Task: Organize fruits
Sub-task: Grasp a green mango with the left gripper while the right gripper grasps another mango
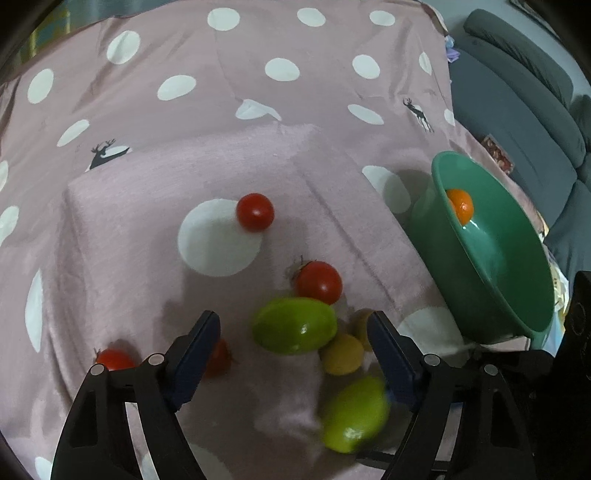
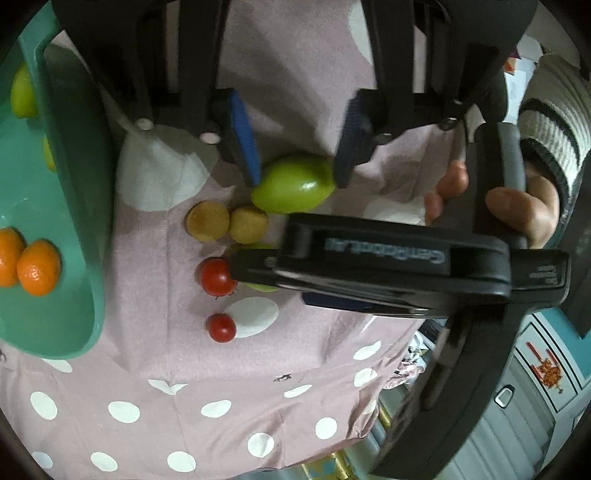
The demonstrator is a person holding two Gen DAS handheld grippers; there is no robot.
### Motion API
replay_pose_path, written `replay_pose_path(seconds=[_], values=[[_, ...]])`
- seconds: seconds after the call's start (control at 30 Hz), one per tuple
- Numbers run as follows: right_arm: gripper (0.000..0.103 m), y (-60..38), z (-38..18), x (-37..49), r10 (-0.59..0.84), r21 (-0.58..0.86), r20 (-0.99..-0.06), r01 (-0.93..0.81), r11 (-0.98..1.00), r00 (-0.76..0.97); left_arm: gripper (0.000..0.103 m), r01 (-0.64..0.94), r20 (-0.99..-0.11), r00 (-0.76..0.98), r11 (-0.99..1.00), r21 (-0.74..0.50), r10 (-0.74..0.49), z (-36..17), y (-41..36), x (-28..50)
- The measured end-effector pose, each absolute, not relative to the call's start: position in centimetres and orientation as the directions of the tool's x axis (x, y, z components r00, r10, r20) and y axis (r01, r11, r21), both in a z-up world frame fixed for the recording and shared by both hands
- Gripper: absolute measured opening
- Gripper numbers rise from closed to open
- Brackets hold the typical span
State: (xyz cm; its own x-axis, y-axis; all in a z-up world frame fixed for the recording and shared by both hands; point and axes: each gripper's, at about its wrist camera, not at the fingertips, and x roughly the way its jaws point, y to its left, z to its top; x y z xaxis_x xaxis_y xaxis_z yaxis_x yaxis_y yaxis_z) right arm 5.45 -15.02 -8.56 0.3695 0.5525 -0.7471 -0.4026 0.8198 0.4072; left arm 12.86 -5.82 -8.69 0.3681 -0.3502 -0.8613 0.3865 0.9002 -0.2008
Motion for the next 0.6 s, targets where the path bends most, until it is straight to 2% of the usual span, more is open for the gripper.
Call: replay_pose_path(seconds=[0.07, 0.23, 0.3, 0.6], values=[[0.037, -15.0, -8.5, 5.4, 0.557, 0.412, -0.743, -0.402, 0.817, 0.371, 0.073, 0.391, -0.875, 0.351, 0.901, -0.188, -0.335, -9.1, -6.3, 13.2], [0.039, -14.8, -8.6, 5.5, 0.552, 0.404, -0.748, -0.406, 0.82, 0.369, 0.07, 0.371, -0.891, 0.323, 0.909, -0.192, -0.32, -10.2, -6.4, 13.9], [0.039, -14.9, -8.6, 5.6, 0.551, 0.407, -0.748, -0.4, 0.821, 0.371, 0.054, 0.36, -0.889, 0.313, 0.908, -0.214, -0.334, -10.3, -6.3, 14.1], [0.046, -14.6, -8.8, 6.1, 0.548, 0.408, -0.755, -0.396, 0.823, 0.36, 0.053, 0.348, -0.882, 0.343, 0.916, -0.199, -0.322, -10.2, -6.2, 14.1]])
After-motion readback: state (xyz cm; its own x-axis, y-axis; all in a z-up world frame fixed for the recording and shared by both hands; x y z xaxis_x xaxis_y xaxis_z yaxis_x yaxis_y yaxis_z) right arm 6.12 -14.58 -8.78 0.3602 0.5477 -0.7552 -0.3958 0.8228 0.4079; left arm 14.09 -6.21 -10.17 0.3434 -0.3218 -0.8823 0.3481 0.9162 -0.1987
